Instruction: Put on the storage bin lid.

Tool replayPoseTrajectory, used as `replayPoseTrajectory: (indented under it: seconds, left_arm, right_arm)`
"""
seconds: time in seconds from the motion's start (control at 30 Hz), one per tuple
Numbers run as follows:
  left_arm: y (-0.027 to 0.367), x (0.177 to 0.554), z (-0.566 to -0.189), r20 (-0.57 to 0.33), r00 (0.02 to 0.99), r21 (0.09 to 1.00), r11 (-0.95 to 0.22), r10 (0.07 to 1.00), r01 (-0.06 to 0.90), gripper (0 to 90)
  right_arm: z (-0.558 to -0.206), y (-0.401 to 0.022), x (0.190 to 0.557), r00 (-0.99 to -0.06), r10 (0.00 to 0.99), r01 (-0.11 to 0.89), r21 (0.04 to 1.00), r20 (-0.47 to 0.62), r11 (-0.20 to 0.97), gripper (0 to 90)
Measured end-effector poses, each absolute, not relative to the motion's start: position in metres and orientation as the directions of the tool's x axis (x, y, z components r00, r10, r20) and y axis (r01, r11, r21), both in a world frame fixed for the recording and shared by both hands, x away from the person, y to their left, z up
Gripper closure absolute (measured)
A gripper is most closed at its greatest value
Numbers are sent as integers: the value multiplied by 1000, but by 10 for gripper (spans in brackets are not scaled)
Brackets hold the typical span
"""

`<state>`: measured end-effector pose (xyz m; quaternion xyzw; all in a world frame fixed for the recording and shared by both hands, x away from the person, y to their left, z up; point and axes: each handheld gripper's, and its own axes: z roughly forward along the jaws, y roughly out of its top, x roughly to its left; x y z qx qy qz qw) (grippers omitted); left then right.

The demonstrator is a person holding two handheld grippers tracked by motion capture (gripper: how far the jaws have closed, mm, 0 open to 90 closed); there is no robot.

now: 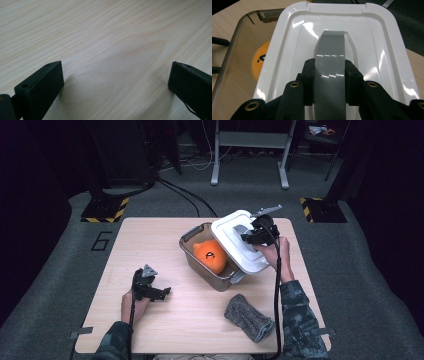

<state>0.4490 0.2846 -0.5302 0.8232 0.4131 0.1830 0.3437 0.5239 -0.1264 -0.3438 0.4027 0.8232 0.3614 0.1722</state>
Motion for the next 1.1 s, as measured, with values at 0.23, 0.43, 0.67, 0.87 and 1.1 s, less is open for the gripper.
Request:
replayPoseTrajectory:
  seconds: [0.23, 0.43, 0.67, 0.87, 1.1]
  left_arm:
    - [285, 449, -530, 17, 592, 717, -423, 806, 554, 0]
    - [285, 449, -530, 17, 592, 717, -423, 806, 555, 0]
    - [285, 449, -530, 19, 592, 717, -424, 806, 554, 0]
    - [285, 449, -530, 18, 592, 717, -423, 806, 554, 0]
    - [285, 449, -530, 19, 596, 713, -429, 803, 554, 0]
  right_arm:
    - [-344, -110, 524, -647, 762, 526, 731, 13, 435, 665]
    - [-346, -92, 525, -674, 739, 520, 721, 16, 458, 666]
    - [-348, -76, 526, -698, 716, 508, 716, 16, 480, 666]
    - [-350, -65, 525, -708, 706, 507, 711, 22, 486, 666]
    - [-354, -53, 526, -723, 690, 503, 703, 24, 503, 665]
